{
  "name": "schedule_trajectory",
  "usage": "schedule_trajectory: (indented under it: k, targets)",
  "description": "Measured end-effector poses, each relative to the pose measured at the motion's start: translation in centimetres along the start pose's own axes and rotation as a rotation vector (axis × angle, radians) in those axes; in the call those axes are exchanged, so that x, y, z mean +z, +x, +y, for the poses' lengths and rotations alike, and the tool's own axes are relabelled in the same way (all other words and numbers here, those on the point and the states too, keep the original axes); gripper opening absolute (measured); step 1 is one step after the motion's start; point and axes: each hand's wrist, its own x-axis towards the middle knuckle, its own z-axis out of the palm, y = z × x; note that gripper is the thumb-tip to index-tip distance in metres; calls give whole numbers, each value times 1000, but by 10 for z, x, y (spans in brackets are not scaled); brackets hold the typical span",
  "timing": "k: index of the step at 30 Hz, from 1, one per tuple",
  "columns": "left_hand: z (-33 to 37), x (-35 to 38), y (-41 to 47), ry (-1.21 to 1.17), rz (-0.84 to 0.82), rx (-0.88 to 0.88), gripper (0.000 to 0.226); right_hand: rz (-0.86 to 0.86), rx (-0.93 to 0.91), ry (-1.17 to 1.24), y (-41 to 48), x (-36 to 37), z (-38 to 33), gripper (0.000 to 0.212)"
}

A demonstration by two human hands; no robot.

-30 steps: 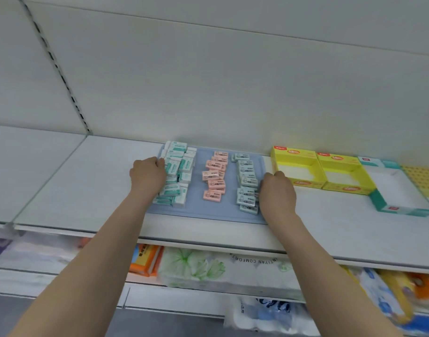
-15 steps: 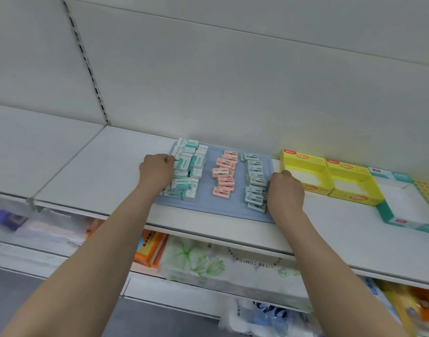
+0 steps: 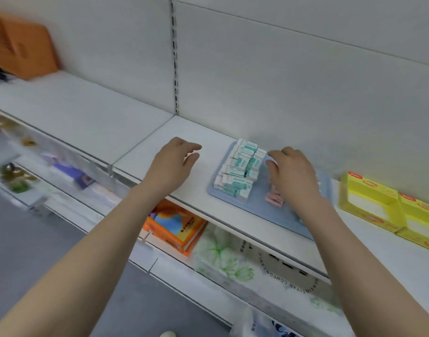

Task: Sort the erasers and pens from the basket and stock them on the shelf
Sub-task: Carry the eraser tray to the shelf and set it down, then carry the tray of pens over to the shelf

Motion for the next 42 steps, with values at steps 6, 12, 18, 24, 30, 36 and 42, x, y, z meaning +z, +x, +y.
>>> schedule_trajectory:
  k: [6, 12, 18, 24, 30, 36, 42]
  targets:
    - [-76, -71, -48, 40, 95, -58, 30, 3, -176, 244, 29, 34, -121, 28]
    - [-179, -153, -87, -23, 238, -226, 31, -43, -211, 545, 61, 74, -275, 29]
    - [-271, -215, -86, -20, 290, -346, 33, -146, -223, 638, 104, 118, -397, 30]
    - [-364, -257, -41, 5, 326, -373, 34, -180, -221, 658, 170, 168, -477, 30]
    - [-456, -299, 30, 55, 336, -371, 33, -204, -211, 696, 260, 215, -545, 30]
    - [-531, -344, 93, 100, 341, -387, 34, -285, -170, 678, 333, 242, -612, 32]
    - [-610, -396, 144, 219, 383, -363, 36, -315, -144, 600, 374, 268, -672, 33]
